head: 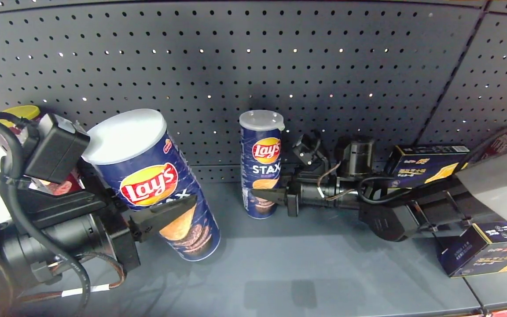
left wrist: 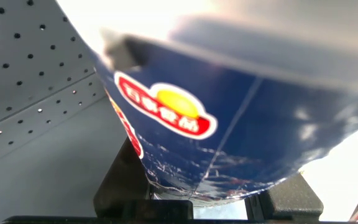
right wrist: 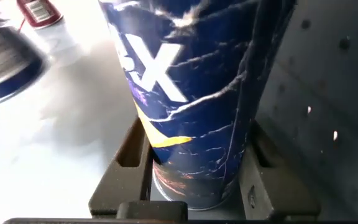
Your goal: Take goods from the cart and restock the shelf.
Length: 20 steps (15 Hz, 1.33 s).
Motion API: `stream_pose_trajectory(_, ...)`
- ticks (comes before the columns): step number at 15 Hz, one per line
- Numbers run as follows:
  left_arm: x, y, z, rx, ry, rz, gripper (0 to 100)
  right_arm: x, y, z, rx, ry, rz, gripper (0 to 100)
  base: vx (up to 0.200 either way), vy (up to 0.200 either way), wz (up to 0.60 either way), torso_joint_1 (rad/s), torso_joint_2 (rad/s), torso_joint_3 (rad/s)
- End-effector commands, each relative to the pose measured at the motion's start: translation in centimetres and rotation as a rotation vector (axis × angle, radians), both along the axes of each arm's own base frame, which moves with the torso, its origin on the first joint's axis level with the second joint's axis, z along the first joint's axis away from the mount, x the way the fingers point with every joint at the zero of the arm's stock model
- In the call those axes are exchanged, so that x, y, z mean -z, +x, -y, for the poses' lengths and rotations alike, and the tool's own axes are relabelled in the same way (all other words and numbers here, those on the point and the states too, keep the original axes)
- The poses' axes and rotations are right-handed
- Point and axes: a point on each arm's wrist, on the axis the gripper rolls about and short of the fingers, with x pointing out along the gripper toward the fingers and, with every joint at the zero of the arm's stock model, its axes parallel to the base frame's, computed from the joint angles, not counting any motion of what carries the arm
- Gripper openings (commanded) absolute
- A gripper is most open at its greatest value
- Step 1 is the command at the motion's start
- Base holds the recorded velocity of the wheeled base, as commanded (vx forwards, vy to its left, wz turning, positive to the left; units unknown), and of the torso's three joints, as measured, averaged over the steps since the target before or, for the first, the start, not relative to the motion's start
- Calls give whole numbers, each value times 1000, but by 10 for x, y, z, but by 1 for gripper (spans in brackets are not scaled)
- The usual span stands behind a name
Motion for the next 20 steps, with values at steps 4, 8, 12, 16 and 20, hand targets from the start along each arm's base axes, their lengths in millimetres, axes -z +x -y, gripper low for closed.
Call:
stream_pose_trajectory(4, 3, -6, -4, -3, 2, -2, 0, -27, -51, 10, 14, 43, 74, 0, 0, 0, 0, 0, 0, 0)
stream_pose_trajectory(8, 1, -5, -4, -4, -2, 4, 0, -25, -83, 8, -3, 51, 85, 0, 0, 0, 0, 0, 0, 0)
stream_pose_trajectory(12, 1, -5, -5, -9, -4, 5, 0, -16, -109, 9, -2, 46, 81, 0, 0, 0, 0, 0, 0, 0)
stream_pose_trajectory(16, 1, -5, -5, -11, -3, 3, 0, 2, -127, 14, -7, 34, 69, 0, 0, 0, 0, 0, 0, 0)
stream_pose_trajectory(20, 1, -5, -5, -11, -3, 3, 0, 14, -136, 16, -10, 18, 53, 0, 0, 0, 0, 0, 0, 0)
